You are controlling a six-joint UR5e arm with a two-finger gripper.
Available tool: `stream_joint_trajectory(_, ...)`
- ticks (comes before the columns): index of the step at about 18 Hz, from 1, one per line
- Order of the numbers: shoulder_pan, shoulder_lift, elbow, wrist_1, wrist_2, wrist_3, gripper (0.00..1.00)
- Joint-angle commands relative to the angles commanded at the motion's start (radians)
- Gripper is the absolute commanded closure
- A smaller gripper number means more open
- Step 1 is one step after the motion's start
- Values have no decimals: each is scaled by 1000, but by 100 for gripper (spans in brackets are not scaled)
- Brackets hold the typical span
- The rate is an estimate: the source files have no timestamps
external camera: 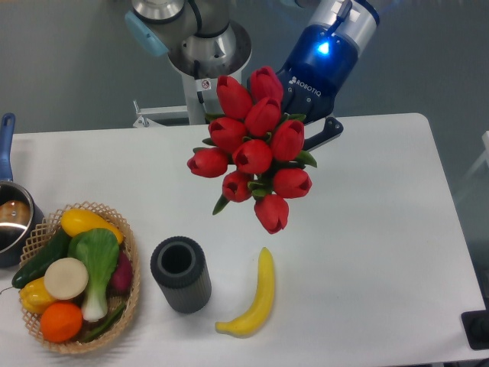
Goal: Insert the flowers into the vase
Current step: 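Carry the red tulip bunch with the gripper down toward the black vase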
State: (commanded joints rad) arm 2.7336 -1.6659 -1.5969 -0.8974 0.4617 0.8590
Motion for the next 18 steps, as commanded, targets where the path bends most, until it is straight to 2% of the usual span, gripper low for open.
stream_joint_trajectory(11, -49, -14, 5, 2, 2, 2, 75)
stream_joint_trajectory(13, -73, -29, 6, 20, 2, 2, 75)
stream_joint_trajectory(15, -127, -63, 8, 64, 2, 2, 75)
stream_joint_trajectory(18, -164, -92, 11, 109, 2, 3, 75)
